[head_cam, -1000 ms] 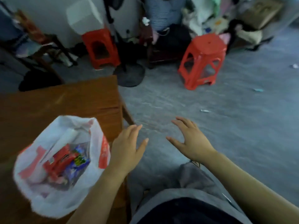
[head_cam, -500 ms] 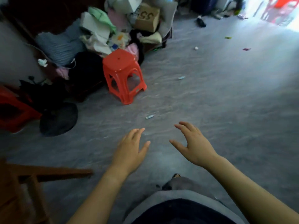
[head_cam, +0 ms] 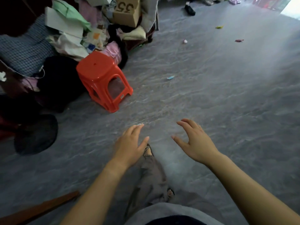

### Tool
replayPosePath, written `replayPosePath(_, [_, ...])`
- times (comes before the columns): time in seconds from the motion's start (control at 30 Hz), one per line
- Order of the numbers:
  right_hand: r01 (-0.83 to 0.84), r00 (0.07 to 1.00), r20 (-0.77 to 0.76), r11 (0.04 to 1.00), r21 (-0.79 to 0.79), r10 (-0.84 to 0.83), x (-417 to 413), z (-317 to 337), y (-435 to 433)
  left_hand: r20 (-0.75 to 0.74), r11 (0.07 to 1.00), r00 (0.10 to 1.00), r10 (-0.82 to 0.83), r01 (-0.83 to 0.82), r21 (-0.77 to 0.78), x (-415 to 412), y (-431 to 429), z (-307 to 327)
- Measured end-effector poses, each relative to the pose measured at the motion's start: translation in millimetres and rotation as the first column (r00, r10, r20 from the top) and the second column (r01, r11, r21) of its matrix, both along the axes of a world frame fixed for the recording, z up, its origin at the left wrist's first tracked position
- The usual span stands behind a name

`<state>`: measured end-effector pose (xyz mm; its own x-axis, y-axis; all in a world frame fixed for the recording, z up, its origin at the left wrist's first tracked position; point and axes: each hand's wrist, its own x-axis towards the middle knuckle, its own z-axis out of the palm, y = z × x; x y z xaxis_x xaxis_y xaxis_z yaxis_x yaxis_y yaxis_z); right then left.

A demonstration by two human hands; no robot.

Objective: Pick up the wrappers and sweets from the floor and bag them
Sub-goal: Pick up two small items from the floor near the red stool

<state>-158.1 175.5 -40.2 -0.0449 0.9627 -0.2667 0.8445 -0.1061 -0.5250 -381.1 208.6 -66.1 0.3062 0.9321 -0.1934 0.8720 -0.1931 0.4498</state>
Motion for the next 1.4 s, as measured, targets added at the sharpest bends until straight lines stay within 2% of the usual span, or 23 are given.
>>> replayPosePath(0.1, [-0.033, 0.999, -0.004, 0.999, 0.01, 0.033, -2, -8, 67, -0.006, 0.999, 0.999, 0.036, -0.036, -0.006, 3, 61, -9])
replayPosePath(0.27, [-0.042, 0.999, 0.015, 0.999, 0.008, 0.042, 4, 0, 173, 0.038, 1.0, 0.999, -0.003, 0.004, -0.01, 29, 172, -10])
replayPosePath(0.5, [-0.109, 0.994, 0.027, 0.994, -0.006, 0.109, 35, 7, 293, -0.021, 1.0, 1.0, 0.002, -0.002, 0.017, 44, 295, -3])
replayPosePath(0.67, [-0.275, 0.961, 0.025, 0.96, -0.05, 0.277, 62, -13, 379, -0.028, 0.986, 0.985, 0.168, -0.168, 0.015, 60, 344, -25])
replayPosePath(0.77, [-0.412, 0.909, 0.03, 0.907, -0.089, 0.416, 78, -39, 442, -0.011, 0.949, 0.949, 0.315, -0.315, -0.009, 73, 368, -56])
replayPosePath(0.83, [-0.501, 0.859, 0.042, 0.856, -0.129, 0.51, 87, -63, 480, -0.052, 0.92, 0.92, 0.389, -0.391, -0.034, 84, 378, -81])
replayPosePath(0.97, [-0.676, 0.715, 0.051, 0.708, -0.202, 0.697, 94, -133, 540, -0.12, 0.855, 0.859, 0.498, -0.509, -0.098, 106, 391, -149])
replayPosePath(1.1, [-0.792, 0.568, 0.058, 0.565, -0.231, 0.821, 84, -238, 569, -0.197, 0.802, 0.828, 0.525, -0.559, -0.21, 116, 401, -248])
replayPosePath(1.27, [-0.832, 0.455, 0.097, 0.461, -0.308, 0.885, 69, -421, 573, -0.267, 0.773, 0.815, 0.515, -0.576, -0.267, 100, 392, -425])
replayPosePath(1.4, [-0.844, 0.436, 0.087, 0.44, -0.307, 0.896, 49, -585, 575, -0.302, 0.724, 0.767, 0.566, -0.638, -0.263, 76, 374, -575])
